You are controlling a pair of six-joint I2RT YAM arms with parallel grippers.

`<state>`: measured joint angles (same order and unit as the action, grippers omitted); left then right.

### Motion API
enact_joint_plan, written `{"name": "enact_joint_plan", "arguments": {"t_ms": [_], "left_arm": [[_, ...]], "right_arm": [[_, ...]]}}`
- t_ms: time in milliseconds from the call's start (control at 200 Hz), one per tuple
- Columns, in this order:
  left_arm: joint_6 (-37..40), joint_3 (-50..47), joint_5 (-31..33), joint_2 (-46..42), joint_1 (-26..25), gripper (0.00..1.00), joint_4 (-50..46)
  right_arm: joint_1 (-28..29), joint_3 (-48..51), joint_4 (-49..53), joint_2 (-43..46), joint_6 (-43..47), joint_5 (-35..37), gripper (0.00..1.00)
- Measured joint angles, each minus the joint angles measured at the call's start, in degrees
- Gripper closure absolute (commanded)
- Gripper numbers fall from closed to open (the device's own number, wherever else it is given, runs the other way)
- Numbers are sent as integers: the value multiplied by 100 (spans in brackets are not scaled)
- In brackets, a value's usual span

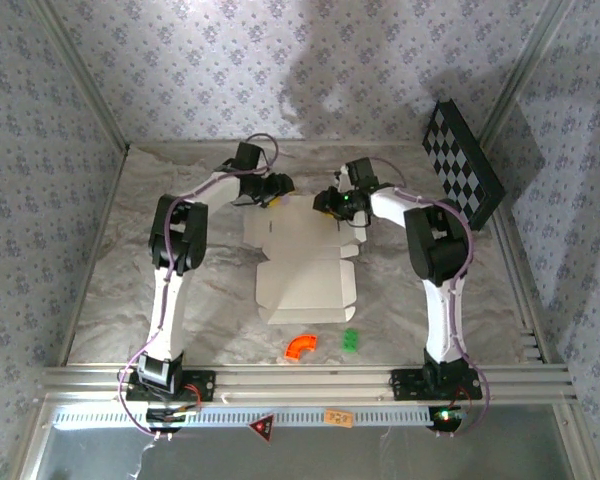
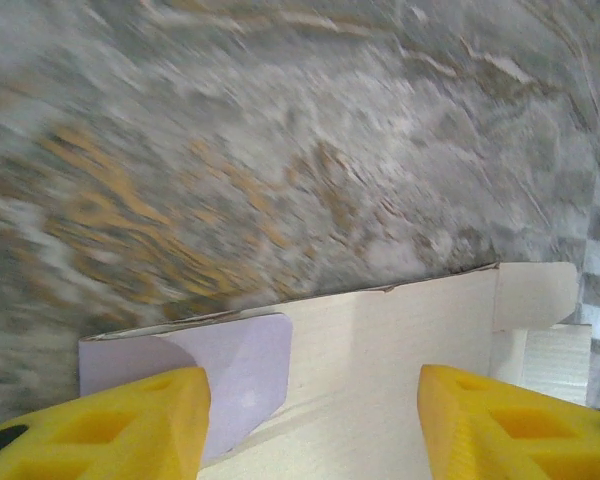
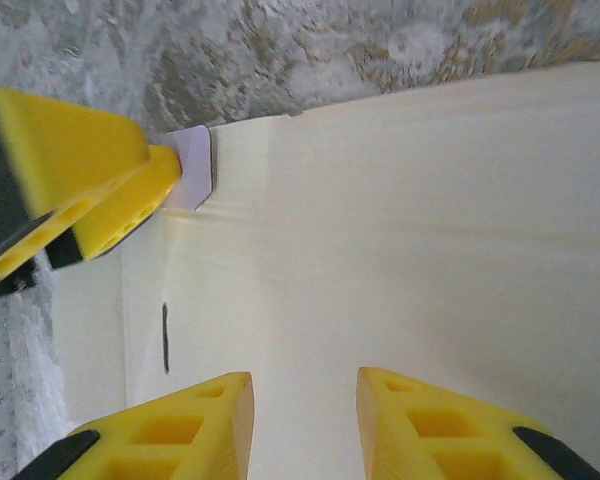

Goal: Fold the paper box

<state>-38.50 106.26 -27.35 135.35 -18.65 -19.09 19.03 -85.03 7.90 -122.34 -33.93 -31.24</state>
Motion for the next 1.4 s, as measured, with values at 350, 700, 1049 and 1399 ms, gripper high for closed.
{"name": "enact_joint_plan", "arguments": {"t_ms": [350, 700, 1049, 1399], "left_arm": [[481, 66, 236, -205, 280, 32, -472], [1543, -745, 426, -1963, 551, 29, -1182], [1759, -2903, 280, -2514, 1292, 38, -914], [1764, -3045, -470, -2118, 1246, 47, -269]], "right_arm": [[-90, 282, 369, 935, 280, 39, 63], [-90, 981, 431, 997, 354, -55, 62], [-90, 1438, 369, 1379, 358, -94, 61], [-20, 1810, 153, 1436, 350, -98, 61]]}}
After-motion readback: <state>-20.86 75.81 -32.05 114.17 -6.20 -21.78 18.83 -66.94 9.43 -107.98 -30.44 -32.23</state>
